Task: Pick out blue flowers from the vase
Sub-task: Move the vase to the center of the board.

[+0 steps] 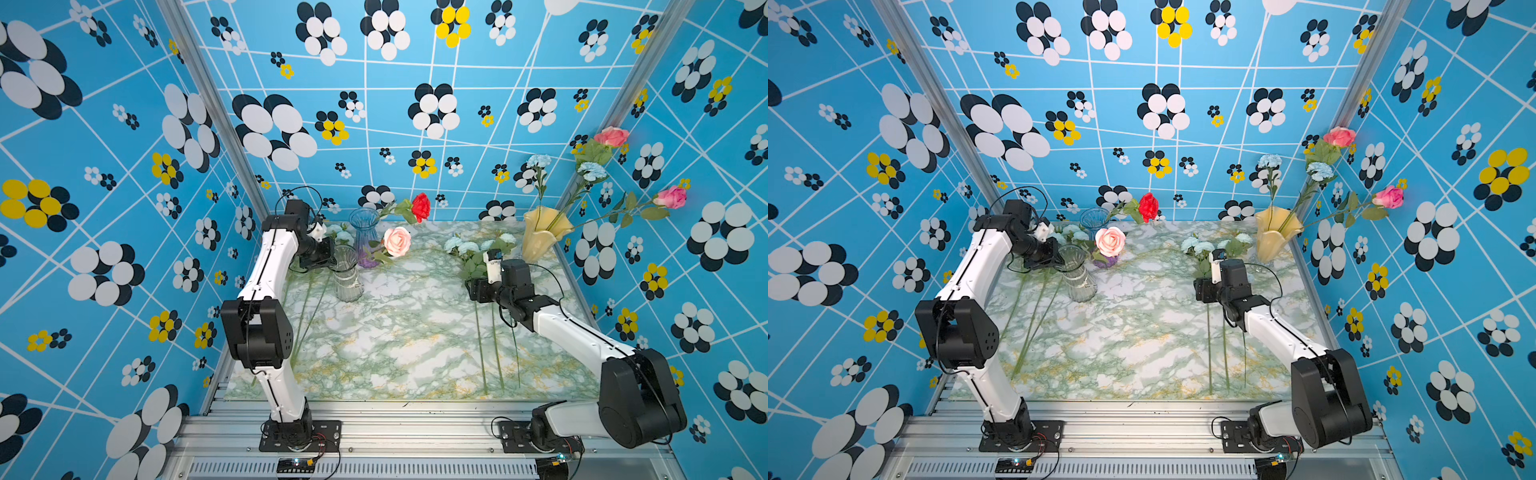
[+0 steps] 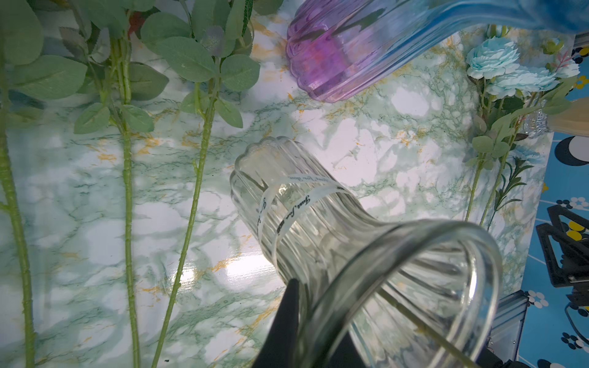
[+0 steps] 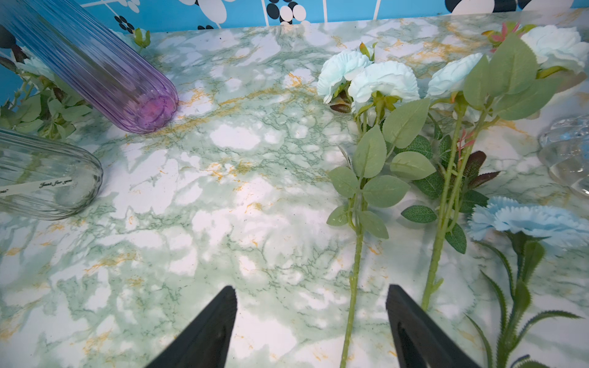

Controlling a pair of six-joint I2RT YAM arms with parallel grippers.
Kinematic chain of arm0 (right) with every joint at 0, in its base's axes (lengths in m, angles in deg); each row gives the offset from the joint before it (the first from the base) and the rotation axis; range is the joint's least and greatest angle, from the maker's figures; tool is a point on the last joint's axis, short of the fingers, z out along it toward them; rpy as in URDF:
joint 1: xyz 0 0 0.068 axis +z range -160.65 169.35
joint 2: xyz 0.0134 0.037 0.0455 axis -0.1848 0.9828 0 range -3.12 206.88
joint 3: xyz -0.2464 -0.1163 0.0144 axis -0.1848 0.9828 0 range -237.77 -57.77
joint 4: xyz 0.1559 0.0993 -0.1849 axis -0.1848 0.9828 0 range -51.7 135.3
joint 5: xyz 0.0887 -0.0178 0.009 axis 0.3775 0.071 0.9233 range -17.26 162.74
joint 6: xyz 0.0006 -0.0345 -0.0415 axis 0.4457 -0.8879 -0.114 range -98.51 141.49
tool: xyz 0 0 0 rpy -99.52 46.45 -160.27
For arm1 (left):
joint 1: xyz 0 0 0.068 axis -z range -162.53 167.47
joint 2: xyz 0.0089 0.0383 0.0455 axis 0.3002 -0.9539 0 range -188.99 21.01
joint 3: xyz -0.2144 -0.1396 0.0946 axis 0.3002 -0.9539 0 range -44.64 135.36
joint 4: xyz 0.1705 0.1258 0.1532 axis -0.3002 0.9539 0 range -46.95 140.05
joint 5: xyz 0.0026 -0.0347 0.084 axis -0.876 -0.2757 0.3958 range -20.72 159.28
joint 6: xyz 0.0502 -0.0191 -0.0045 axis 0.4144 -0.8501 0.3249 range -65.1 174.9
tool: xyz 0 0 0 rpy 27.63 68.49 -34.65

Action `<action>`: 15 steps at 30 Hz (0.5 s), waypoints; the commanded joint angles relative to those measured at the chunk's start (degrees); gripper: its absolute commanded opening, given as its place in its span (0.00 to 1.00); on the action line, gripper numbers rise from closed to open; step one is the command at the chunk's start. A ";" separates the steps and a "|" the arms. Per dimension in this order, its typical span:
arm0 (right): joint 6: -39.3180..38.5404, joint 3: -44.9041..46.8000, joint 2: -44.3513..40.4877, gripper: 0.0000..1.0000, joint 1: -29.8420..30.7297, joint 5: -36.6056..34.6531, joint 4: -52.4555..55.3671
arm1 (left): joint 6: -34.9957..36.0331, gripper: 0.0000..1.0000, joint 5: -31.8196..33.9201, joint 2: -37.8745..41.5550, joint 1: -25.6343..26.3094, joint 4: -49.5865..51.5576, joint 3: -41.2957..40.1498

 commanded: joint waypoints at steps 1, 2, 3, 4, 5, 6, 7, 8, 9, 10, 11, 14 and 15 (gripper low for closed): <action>-0.71 -1.43 0.78 0.77 0.36 0.74 -0.67 | 2.62 0.10 4.18 -1.24 -0.52 0.36 0.72; -0.73 -1.38 0.77 0.78 0.40 0.78 -0.69 | 2.58 0.17 4.39 -0.83 -0.45 0.18 0.63; -0.63 -1.54 0.76 0.78 0.40 0.89 -0.68 | 2.45 0.23 4.53 -0.18 -0.52 -0.12 0.38; -0.60 -1.52 0.76 0.78 0.40 0.94 -0.67 | 2.32 0.28 4.72 0.29 -0.46 -0.44 0.28; -0.61 -1.53 0.75 0.78 0.38 0.95 -0.67 | 2.19 0.34 4.90 0.36 -0.43 -0.61 0.19; -0.63 -1.54 0.76 0.78 0.42 1.03 -0.67 | 2.08 0.39 5.20 1.40 -0.44 -0.86 0.12; -0.57 -1.52 0.77 0.78 0.40 1.05 -0.69 | 2.01 0.41 5.43 2.26 -0.43 -1.07 0.12; -0.60 -1.56 0.76 0.78 0.40 1.05 -0.69 | 2.00 0.42 5.72 2.87 -0.31 -1.17 0.10; -0.59 -1.51 0.76 0.78 0.40 1.09 -0.67 | 2.01 0.43 5.95 3.48 -0.27 -1.00 0.29; -0.56 -1.57 0.76 0.78 0.37 1.11 -0.67 | 2.09 0.48 6.20 4.16 -0.24 -0.75 0.36; -0.58 -1.58 0.69 0.78 0.38 0.97 -0.68 | 2.09 0.49 6.63 5.28 -0.11 -0.66 0.24; -0.63 -1.18 0.05 0.78 0.40 1.08 -0.86 | 1.60 0.60 8.34 10.60 0.63 -2.15 -1.37; -0.61 -0.96 -0.35 0.78 0.40 1.02 -1.01 | 1.23 0.61 9.37 13.22 1.32 -2.98 -2.21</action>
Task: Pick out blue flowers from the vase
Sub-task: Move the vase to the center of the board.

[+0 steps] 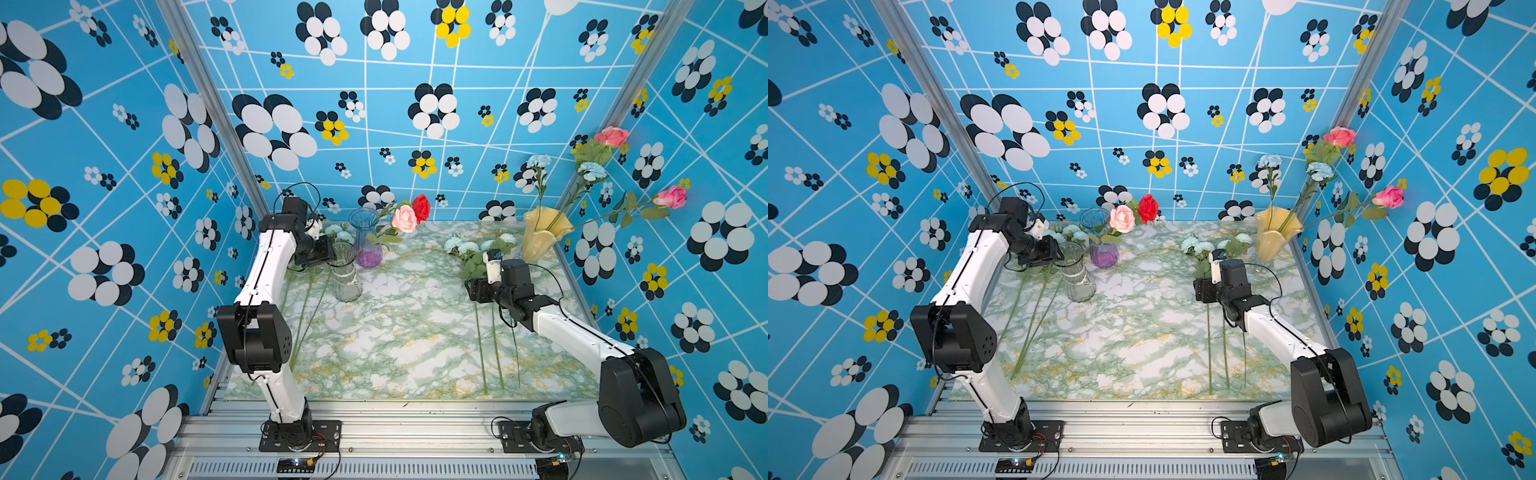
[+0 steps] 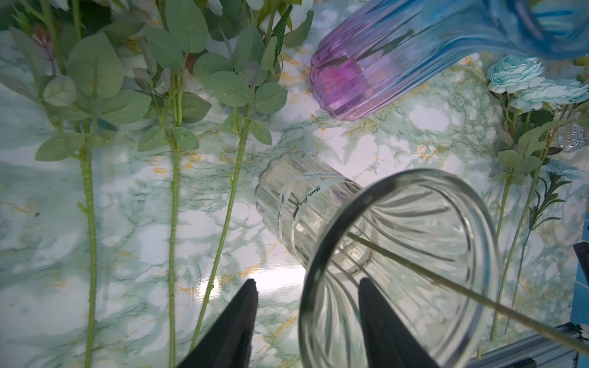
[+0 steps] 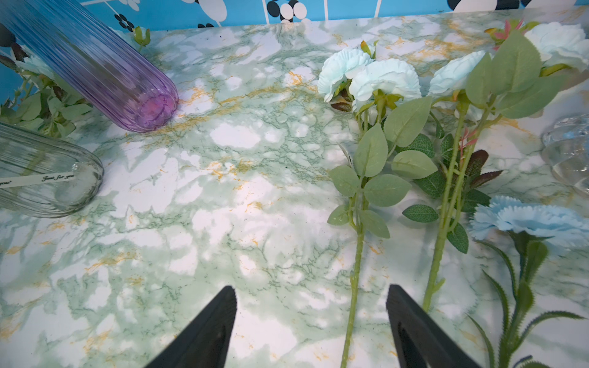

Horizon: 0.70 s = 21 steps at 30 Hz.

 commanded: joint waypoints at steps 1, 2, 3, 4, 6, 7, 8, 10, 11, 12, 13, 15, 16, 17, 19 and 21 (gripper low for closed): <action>-0.63 -0.70 -1.02 0.78 0.40 0.79 -1.11 | -0.37 0.65 5.54 10.76 2.19 -1.52 -1.87; -0.55 -0.59 -1.58 0.78 0.40 0.95 -0.97 | -0.26 0.67 9.80 13.30 4.02 -1.80 -2.31; -0.53 -0.64 -2.46 0.78 0.36 1.17 -0.05 | 0.03 0.67 15.21 16.15 7.25 -2.05 -2.91; -0.54 -1.09 -3.34 0.77 0.40 1.20 1.06 | -0.07 0.68 18.58 18.83 9.82 -2.68 -3.82; -0.32 -1.74 -5.93 0.77 0.40 1.18 3.74 | -1.45 0.68 25.32 25.44 16.59 -6.19 -7.79; 0.01 -1.74 -7.27 0.77 0.40 1.05 4.59 | -2.16 0.68 28.50 28.85 20.41 -8.57 -10.31; 0.28 -1.71 -8.73 0.77 0.44 0.96 5.10 | -2.69 0.68 30.82 31.73 23.63 -10.93 -12.28; 0.58 -1.60 -11.56 0.76 0.33 0.25 6.64 | -3.60 0.69 33.97 37.07 30.36 -16.51 -17.38; 0.67 -1.73 -12.98 0.76 0.39 -0.51 7.67 | -3.42 0.74 35.07 39.22 33.96 -19.75 -20.17; 0.67 -1.93 -14.46 0.76 0.40 -1.31 9.06 | -3.07 0.75 36.80 40.72 37.79 -23.15 -22.58; 0.62 -2.11 -15.64 0.76 0.36 -2.20 10.24 | -2.31 0.75 38.50 41.20 41.29 -25.73 -24.31; 0.41 -2.67 -18.56 0.76 0.27 -4.50 12.95 | 0.62 0.76 43.09 40.24 49.04 -31.08 -26.91; 0.34 -3.03 -19.74 0.75 0.18 -5.69 14.21 | 2.08 0.76 45.09 39.35 52.20 -33.70 -27.86; 0.28 -3.56 -20.97 0.74 -0.01 -7.04 15.70 | 3.46 0.76 46.29 38.13 55.03 -37.18 -28.76; 0.31 -4.69 -22.85 0.72 -0.77 -9.67 18.13 | 6.52 0.76 44.92 35.61 59.21 -45.64 -30.72; 0.41 -6.40 -23.83 0.68 -2.23 -11.77 20.79 | 9.01 0.76 41.80 32.04 61.06 -54.80 -31.91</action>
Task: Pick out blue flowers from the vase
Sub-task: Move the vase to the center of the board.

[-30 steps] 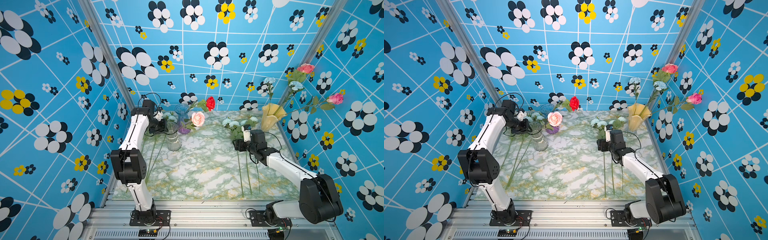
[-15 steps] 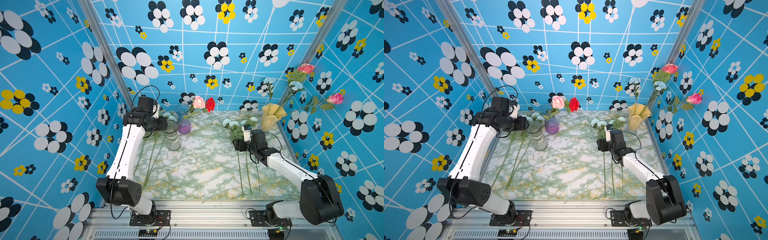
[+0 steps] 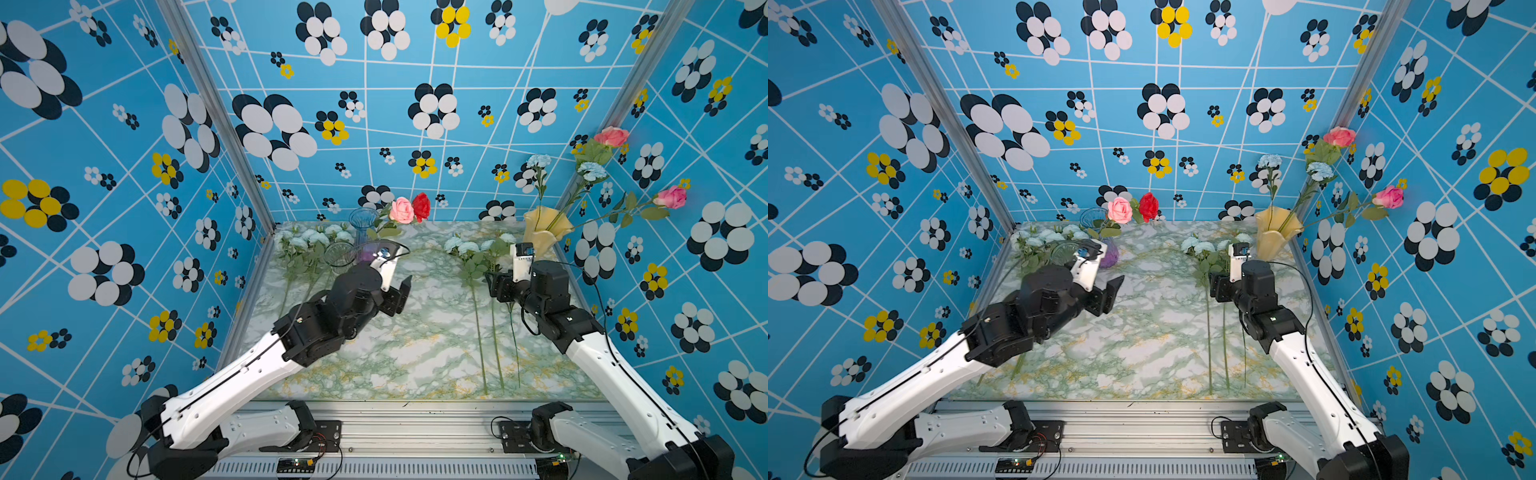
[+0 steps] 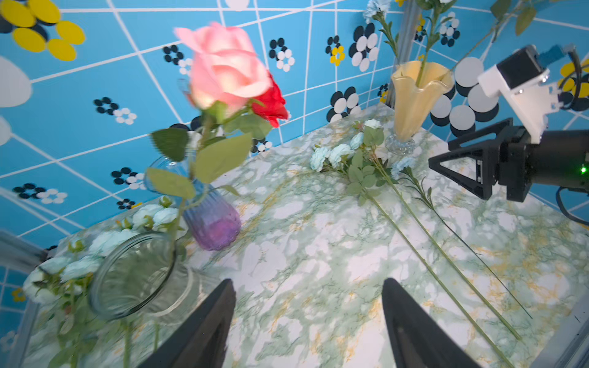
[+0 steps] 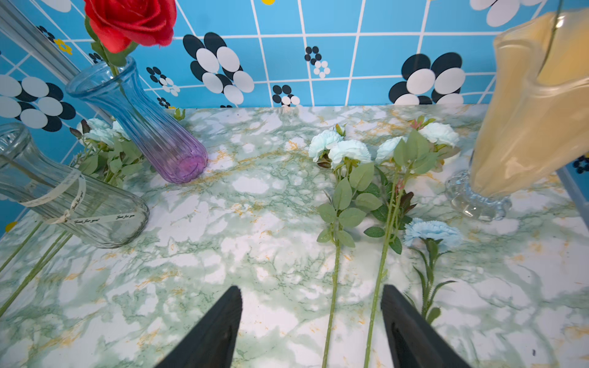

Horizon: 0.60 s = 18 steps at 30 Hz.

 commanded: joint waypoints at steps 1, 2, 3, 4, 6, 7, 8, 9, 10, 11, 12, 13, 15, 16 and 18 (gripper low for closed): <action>0.61 -4.21 -1.55 0.67 -2.42 -6.03 7.54 | 6.16 0.76 -0.78 -4.69 2.44 -18.98 -1.18; 0.89 -5.82 -1.17 0.66 -3.52 -6.55 9.36 | 6.89 0.75 -1.52 -7.28 2.46 -22.20 -0.55; 1.30 -7.52 -0.50 0.64 -4.68 -6.95 11.01 | 7.72 0.75 -2.96 -9.57 2.48 -26.28 -0.37; 1.57 -9.04 0.28 0.63 -5.91 -7.09 12.44 | 8.35 0.75 -4.34 -11.54 2.47 -29.91 -0.45; 2.05 -12.47 2.55 0.61 -9.86 -6.19 15.03 | 10.21 0.74 -6.83 -16.16 2.42 -35.90 0.68; 2.22 -14.04 3.82 0.61 -11.34 -5.58 15.99 | 10.92 0.74 -7.24 -18.09 2.48 -36.76 1.48; 2.32 -15.91 5.13 0.61 -12.95 -4.85 16.98 | 11.59 0.74 -7.90 -19.95 2.48 -37.84 1.90; 2.42 -17.56 6.67 0.61 -14.56 -3.79 17.47 | 12.19 0.74 -8.55 -21.29 2.39 -38.99 1.50; 2.44 -18.93 7.91 0.61 -15.80 -2.74 17.65 | 12.25 0.74 -8.85 -22.08 2.47 -40.30 0.53; 2.23 -20.55 9.33 0.60 -16.93 -1.95 17.72 | 11.90 0.73 -8.98 -22.70 2.37 -42.52 -1.36; 1.68 -22.20 10.93 0.60 -17.66 -1.63 17.55 | 10.92 0.73 -9.57 -23.02 2.17 -45.47 -3.75; 1.20 -23.82 12.46 0.59 -18.21 -1.76 17.74 | 9.77 0.73 -10.48 -23.37 1.92 -47.62 -5.98; -0.12 -28.69 16.93 0.58 -19.42 -1.86 19.30 | 7.12 0.73 -12.10 -24.37 1.01 -50.54 -9.96; -0.82 -31.15 19.01 0.58 -19.91 -1.80 20.39 | 5.87 0.73 -13.02 -24.86 0.41 -50.78 -10.71; -2.46 -36.48 23.40 0.58 -21.03 -2.06 23.04 | 3.59 0.73 -15.81 -25.80 -1.11 -49.60 -10.77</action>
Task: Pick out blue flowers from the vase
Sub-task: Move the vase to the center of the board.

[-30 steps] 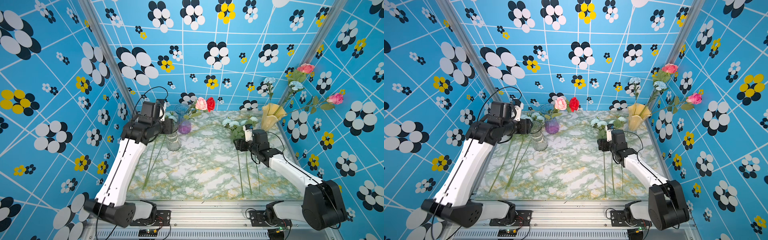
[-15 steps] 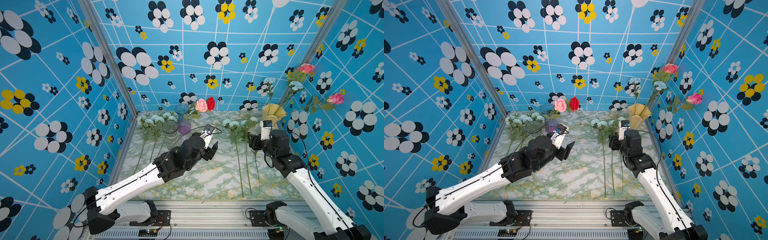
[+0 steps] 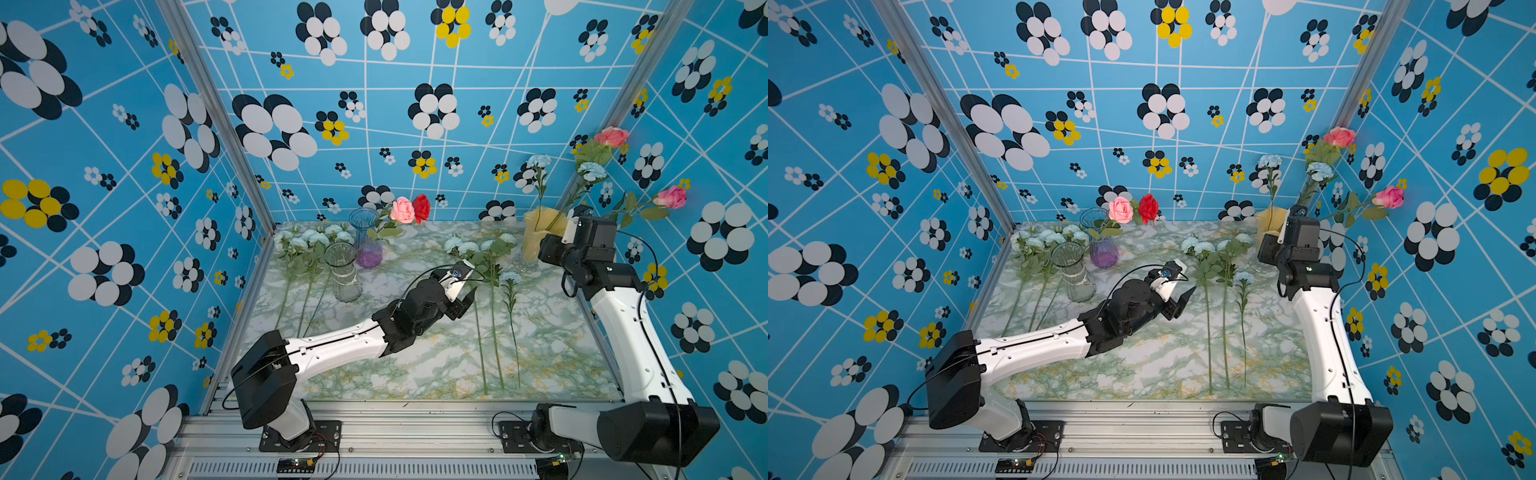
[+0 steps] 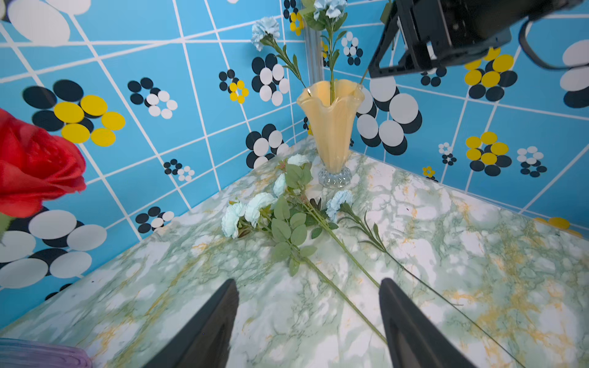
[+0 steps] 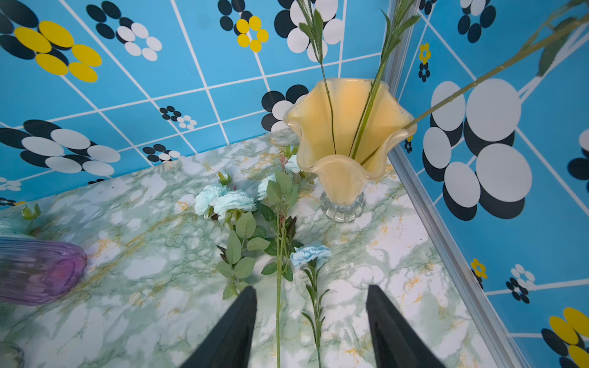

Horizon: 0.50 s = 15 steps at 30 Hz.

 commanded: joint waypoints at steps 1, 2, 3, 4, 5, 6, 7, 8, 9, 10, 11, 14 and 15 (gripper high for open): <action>-2.70 -7.11 5.40 0.58 -1.99 0.87 5.17 | -4.16 0.73 -4.90 -1.30 -2.50 -3.98 -0.38; -2.58 -8.20 6.33 0.58 -2.69 1.21 5.38 | -4.48 0.73 -5.05 -1.36 -2.86 -3.49 -0.31; -2.24 -8.38 6.98 0.59 -3.44 1.16 4.80 | -4.94 0.73 -5.19 -1.39 -3.15 -3.35 -0.30; -1.94 -8.05 7.35 0.59 -4.13 0.74 4.05 | -5.60 0.73 -5.69 -1.54 -3.60 -3.42 -0.43; -1.43 -7.51 7.51 0.60 -4.99 0.29 3.15 | -6.13 0.73 -6.13 -1.83 -3.95 -3.44 -0.47; -0.64 -6.73 7.75 0.61 -6.26 0.07 1.97 | -6.61 0.73 -6.64 -2.34 -4.36 -3.28 -0.20; 0.29 -5.76 8.01 0.61 -7.64 0.52 0.68 | -7.15 0.73 -7.17 -2.97 -4.66 -2.94 0.10; 1.31 -5.08 8.36 0.62 -9.04 1.39 -0.33 | -7.42 0.73 -7.43 -3.40 -4.84 -2.53 0.54; 2.43 -4.61 8.93 0.62 -10.53 2.76 -1.38 | -7.61 0.73 -7.65 -3.98 -4.91 -2.18 1.03; 3.65 -4.39 9.71 0.62 -12.01 4.32 -2.19 | -7.71 0.73 -7.96 -4.54 -4.89 -1.98 1.54; 4.59 -4.36 10.33 0.61 -12.96 5.91 -2.92 | -7.79 0.73 -8.24 -4.93 -4.90 -1.76 1.94; 7.63 -5.88 13.91 0.61 -15.29 10.74 -4.94 | -8.14 0.73 -9.14 -5.92 -4.90 -1.15 2.77; 8.14 -7.36 15.56 0.61 -15.67 11.92 -4.71 | -8.15 0.73 -9.24 -6.18 -4.93 -1.00 3.01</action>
